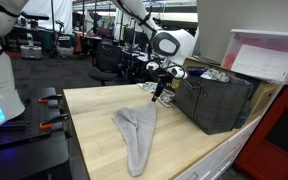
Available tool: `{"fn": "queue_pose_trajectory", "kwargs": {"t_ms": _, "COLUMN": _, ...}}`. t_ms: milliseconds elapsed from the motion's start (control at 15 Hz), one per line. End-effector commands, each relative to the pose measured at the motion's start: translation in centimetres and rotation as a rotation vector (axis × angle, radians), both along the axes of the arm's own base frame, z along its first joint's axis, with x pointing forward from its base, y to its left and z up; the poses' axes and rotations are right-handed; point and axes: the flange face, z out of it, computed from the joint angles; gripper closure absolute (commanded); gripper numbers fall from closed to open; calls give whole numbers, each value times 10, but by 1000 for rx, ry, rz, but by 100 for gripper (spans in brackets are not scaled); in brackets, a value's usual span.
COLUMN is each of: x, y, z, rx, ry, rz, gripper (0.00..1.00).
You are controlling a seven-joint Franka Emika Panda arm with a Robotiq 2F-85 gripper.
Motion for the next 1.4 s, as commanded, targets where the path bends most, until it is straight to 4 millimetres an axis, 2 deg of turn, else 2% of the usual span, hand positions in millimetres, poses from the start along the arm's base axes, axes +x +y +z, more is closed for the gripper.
{"fn": "queue_pose_trajectory", "kwargs": {"t_ms": 0, "x": 27, "y": 18, "z": -5, "rx": -28, "ry": -23, "rz": 81, "gripper": 0}}
{"fn": "queue_pose_trajectory", "kwargs": {"t_ms": 400, "x": 68, "y": 58, "z": -28, "rx": -102, "ry": -52, "rz": 210, "gripper": 0}}
{"fn": "queue_pose_trajectory", "kwargs": {"t_ms": 867, "x": 109, "y": 113, "z": -59, "rx": -164, "ry": -111, "rz": 353, "gripper": 0}}
{"fn": "queue_pose_trajectory", "kwargs": {"t_ms": 933, "x": 111, "y": 118, "z": -62, "rx": -160, "ry": -92, "rz": 381, "gripper": 0}}
{"fn": "queue_pose_trajectory", "kwargs": {"t_ms": 1000, "x": 101, "y": 116, "z": -61, "rx": -146, "ry": -87, "rz": 329, "gripper": 0}}
{"fn": "queue_pose_trajectory", "kwargs": {"t_ms": 1133, "x": 102, "y": 122, "z": -67, "rx": -145, "ry": -82, "rz": 339, "gripper": 0}}
{"fn": "queue_pose_trajectory", "kwargs": {"t_ms": 1333, "x": 102, "y": 118, "z": -68, "rx": -145, "ry": -81, "rz": 335, "gripper": 0}}
